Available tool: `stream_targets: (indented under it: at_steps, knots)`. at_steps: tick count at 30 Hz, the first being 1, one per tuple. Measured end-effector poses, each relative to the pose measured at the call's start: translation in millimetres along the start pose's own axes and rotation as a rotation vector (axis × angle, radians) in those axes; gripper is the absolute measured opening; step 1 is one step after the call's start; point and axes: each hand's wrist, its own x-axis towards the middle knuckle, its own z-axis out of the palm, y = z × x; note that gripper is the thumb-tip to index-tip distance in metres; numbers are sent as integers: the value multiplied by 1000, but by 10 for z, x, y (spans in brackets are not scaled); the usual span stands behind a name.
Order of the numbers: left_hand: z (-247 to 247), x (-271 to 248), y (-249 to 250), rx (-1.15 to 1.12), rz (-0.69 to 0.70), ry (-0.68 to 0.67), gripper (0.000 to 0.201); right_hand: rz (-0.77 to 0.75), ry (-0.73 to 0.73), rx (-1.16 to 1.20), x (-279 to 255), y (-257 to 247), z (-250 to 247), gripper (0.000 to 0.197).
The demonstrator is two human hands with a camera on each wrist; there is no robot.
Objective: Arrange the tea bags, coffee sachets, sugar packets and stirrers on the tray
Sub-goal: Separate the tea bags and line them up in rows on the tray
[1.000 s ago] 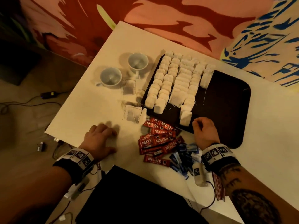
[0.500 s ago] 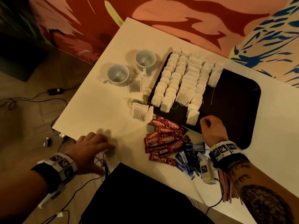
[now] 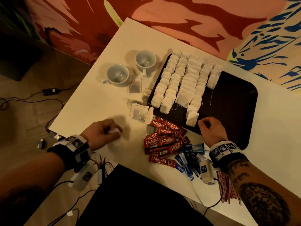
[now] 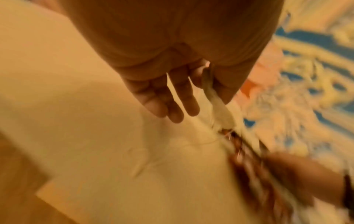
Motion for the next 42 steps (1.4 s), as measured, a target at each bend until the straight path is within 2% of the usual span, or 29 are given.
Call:
stream_targets:
  at_steps: [1,3,5,9,11,12,13,14,15,16,18,21,24,26,28,30,34,38,42]
  knots:
    - [15,44,97,-161,-19,63,11,5,-1,0,7,4,4,24]
    - [38,142,285,-454,-77,163,27,15,-4,-1,14,3,4,25]
    - [78,278,409,-552,-100,254,30,26,-4,0,9,-10,-4,25]
    - [238,483,561,-317,-21,403,25,41,-19,27,-29,-64,-40,24]
    - [312,516,597,-246,5,327,32,39,-18,17,-34,-78,-49,23]
    - [355,530,595,-229,25,251,47,39,-16,14,-33,-80,-52,23]
    - [393,549,582,-154,58,191,72,39,-17,13,-29,-79,-47,23]
    - [429,567,581,-7,68,142,98,41,-19,15,-28,-81,-46,23]
    - [468,583,594,157,54,119,117,46,-20,18,-28,-77,-45,22]
    - [506,594,618,309,35,128,128,48,-20,22,-32,-78,-44,22]
    - [571,616,682,459,2,180,134,52,-16,34,-46,-86,-48,22]
    - [664,700,649,536,-39,259,115,59,-12,42,-64,-90,-50,22]
    - [643,797,593,548,-67,315,72,63,-13,45,-62,-79,-54,22]
    - [563,846,553,514,-49,300,49,65,-17,59,-57,-68,-57,23]
    - [464,865,503,468,-22,256,32,69,-15,95,-50,-57,-66,22]
    - [376,815,476,352,3,267,19,68,-13,142,-47,-52,-80,20]
    - [239,622,568,-61,28,336,18,46,17,204,-86,-80,-156,17]
    - [145,501,712,-632,105,354,23,-50,35,266,-228,-224,-256,11]
    - [192,487,964,-982,162,147,29,-210,-69,367,-468,-607,-404,10]
